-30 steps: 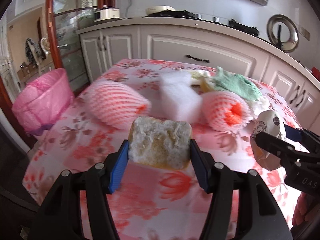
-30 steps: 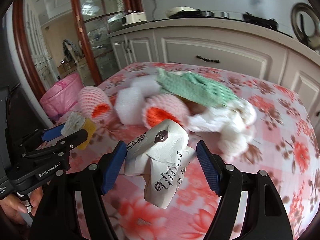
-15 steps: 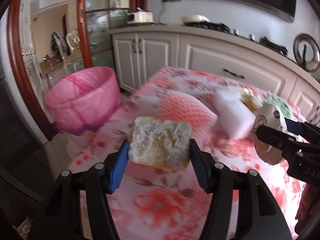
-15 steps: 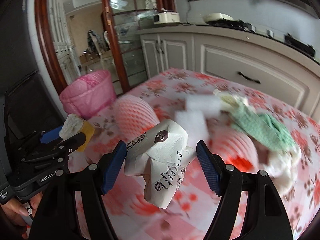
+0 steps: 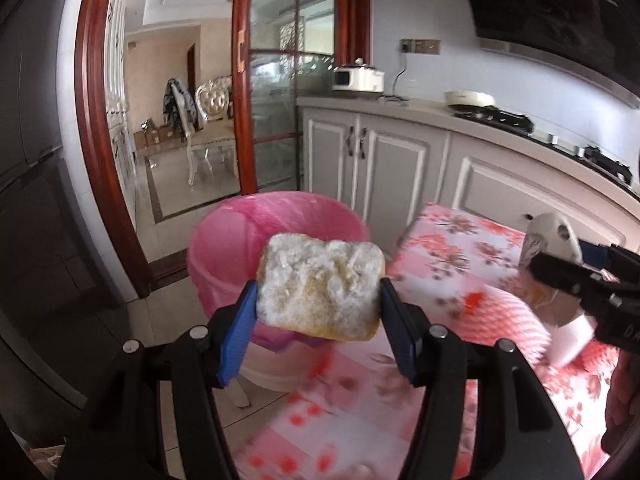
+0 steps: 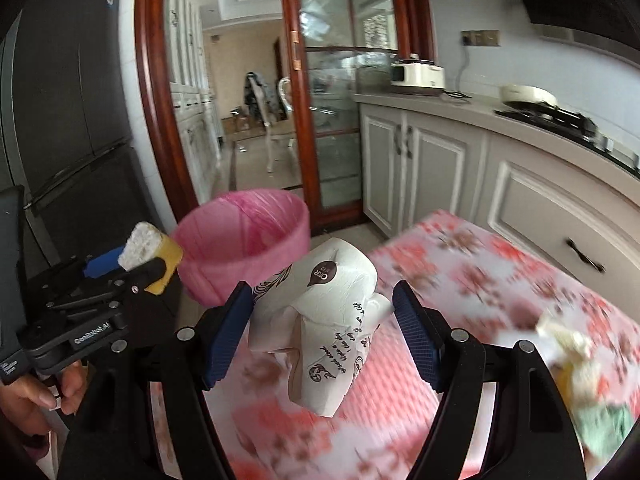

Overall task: Collect trash
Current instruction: 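Carry the sponge and paper cup with both grippers toward the pink bin, then open the left gripper over the bin while the right gripper releases the cup, then move both open grippers back over the table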

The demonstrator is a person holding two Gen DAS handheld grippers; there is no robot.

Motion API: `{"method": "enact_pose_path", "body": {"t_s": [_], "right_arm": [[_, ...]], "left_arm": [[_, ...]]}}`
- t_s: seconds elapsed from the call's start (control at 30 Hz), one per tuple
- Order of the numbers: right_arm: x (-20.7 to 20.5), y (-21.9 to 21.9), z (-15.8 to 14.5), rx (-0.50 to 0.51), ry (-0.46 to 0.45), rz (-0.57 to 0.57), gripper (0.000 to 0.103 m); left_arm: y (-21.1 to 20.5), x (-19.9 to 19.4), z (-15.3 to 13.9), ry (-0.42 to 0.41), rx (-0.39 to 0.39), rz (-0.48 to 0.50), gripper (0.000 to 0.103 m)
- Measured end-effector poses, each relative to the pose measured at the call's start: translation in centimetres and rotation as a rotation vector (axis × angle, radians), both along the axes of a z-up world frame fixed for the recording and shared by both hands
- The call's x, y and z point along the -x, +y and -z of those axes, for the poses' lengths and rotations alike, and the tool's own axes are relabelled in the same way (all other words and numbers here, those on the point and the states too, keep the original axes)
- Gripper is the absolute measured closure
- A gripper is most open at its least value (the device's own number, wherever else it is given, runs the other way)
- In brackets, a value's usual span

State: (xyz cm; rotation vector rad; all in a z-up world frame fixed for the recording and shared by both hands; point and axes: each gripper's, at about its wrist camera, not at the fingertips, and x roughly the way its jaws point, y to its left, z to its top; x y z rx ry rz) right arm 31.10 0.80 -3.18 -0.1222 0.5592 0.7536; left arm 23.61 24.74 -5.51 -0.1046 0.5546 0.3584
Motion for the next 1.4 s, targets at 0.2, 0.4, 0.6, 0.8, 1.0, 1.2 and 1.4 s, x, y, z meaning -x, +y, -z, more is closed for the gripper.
{"method": "enact_pose_path", "body": {"t_s": [0.2,0.4,0.6,0.8,1.0,1.2,1.4], "right_arm": [[-2.9,5.9,-0.6,-0.001,-0.014,-0.086,0.033],[-5.6,10.8,-0.2,-0.009,0.021,-0.149,0.033],[-8.4,15.1,1.4,0.002,0.073,-0.177,0.033],[-10.0,17.5,3.1,-0.019,0.11,-0.192,0.022],[-8.4,14.8,2.5,-0.046,0.092,-0.174,0.019],[-4.9,8.3,1.2,-0.056,0.042,-0.115,0.019],[-1.8,0.6,1.4,-0.03,0.02,-0.001,0.018]], "left_arm": [[5.6,-3.4,-0.4,0.013,0.019,-0.042,0.045],[11.0,-6.9,0.0,0.03,0.094,-0.021,0.045],[14.7,-8.6,1.3,0.048,0.128,-0.049,0.044],[16.8,-10.7,2.5,0.065,0.139,-0.043,0.039],[17.1,-10.8,2.3,0.063,0.134,-0.036,0.031],[14.3,-8.2,1.0,0.035,0.08,-0.053,0.024],[8.5,-4.4,1.1,0.01,0.083,-0.054,0.016]]}}
